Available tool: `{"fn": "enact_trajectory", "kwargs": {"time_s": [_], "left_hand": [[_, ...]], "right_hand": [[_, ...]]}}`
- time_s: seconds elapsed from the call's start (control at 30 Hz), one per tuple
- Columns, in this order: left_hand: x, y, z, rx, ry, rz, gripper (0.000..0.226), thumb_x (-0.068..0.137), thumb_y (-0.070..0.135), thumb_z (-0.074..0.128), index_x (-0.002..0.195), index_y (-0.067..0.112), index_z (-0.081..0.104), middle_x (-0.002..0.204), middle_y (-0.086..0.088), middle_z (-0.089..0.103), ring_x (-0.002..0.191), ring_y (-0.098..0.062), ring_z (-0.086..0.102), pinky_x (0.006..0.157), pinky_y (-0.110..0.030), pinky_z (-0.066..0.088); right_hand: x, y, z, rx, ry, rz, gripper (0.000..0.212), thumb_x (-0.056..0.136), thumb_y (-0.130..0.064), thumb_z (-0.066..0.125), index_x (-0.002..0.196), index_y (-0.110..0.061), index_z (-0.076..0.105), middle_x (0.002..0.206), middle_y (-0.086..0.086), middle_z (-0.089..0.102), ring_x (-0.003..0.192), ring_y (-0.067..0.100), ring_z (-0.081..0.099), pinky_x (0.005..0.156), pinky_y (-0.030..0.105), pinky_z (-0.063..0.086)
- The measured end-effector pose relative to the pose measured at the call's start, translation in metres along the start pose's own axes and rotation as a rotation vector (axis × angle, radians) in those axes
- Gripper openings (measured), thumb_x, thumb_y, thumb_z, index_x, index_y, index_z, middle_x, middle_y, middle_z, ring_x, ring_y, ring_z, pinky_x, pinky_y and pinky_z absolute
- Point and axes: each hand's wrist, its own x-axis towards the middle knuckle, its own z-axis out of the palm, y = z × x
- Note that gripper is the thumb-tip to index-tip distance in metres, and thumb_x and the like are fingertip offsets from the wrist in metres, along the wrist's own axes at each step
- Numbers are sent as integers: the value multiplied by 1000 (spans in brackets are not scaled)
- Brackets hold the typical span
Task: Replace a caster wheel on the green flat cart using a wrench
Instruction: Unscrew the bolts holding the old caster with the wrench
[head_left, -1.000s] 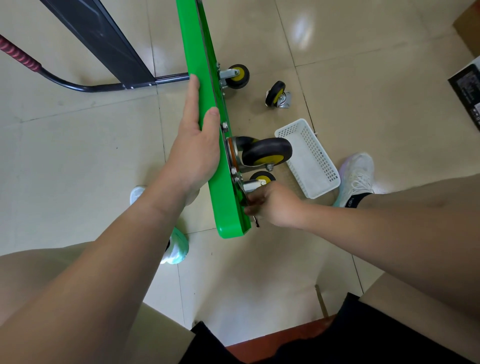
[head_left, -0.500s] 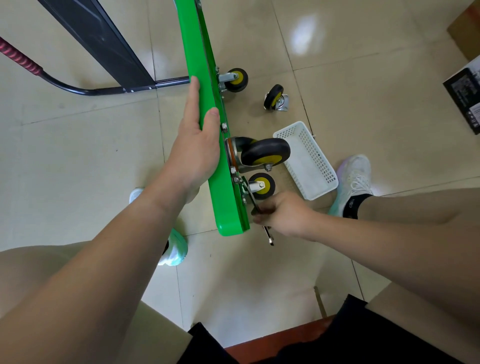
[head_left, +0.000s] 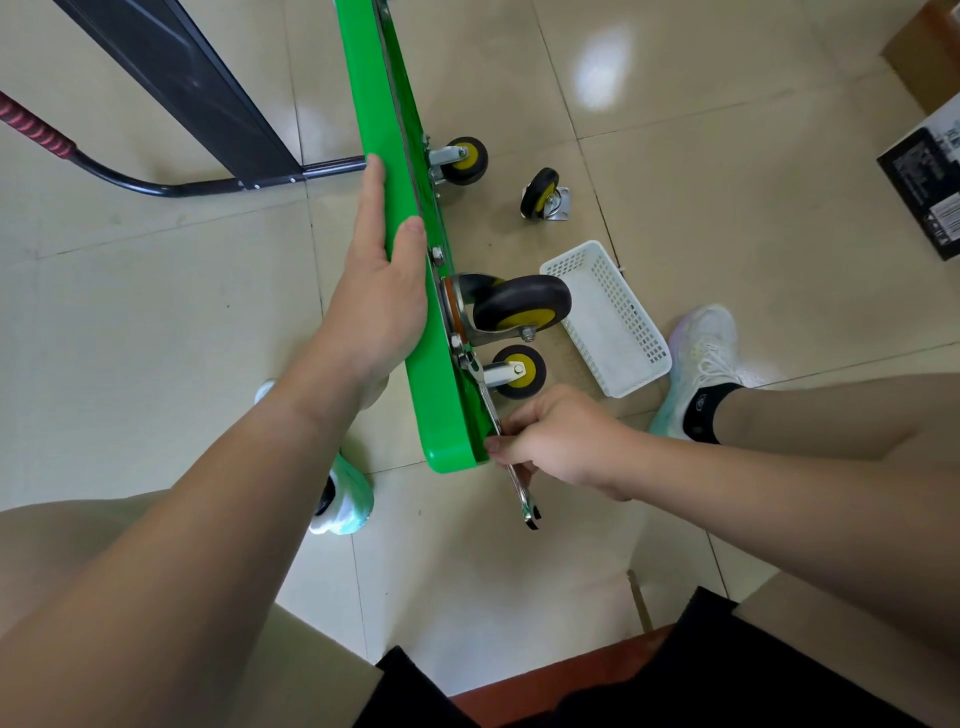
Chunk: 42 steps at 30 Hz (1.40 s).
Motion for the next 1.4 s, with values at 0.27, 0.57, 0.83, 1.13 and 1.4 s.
{"fn": "enact_trajectory", "kwargs": {"time_s": [0.27,0.57,0.83,1.13,1.4], "left_hand": [[0,0,0,-5,-10,5,68,100,46,35,160,53,5,162,19,36,142,-9,48,118,-42,40],[0,-1,0,-12,-11,3,68,99,47,36,159,54,5,163,18,35,143,-9,47,119,-42,39],[-2,0,-1,6,-8,7,67,102,43,35,161,51,4,163,21,34,143,-7,46,121,-40,36],[-5,7,1,28,4,22,63,109,36,33,163,47,2,162,20,35,130,0,54,115,-37,44],[-5,7,4,28,10,18,68,100,44,34,161,52,4,160,19,40,125,-7,60,111,-43,49]], "right_hand": [[-5,-2,4,20,58,28,10,88,-26,76,83,-17,80,81,8,76,68,13,64,70,29,53],[1,-2,1,3,20,20,16,90,-27,73,89,-13,80,79,4,77,70,13,68,77,29,55],[19,8,1,-94,-21,-35,14,92,-26,71,91,-16,80,80,3,75,75,13,67,72,25,49],[62,15,-8,-344,102,-166,15,87,-15,76,101,-17,80,83,0,68,81,16,57,75,29,45],[47,19,-12,-382,118,-152,11,88,-21,74,96,-17,80,72,-4,63,70,12,52,61,17,38]]}}
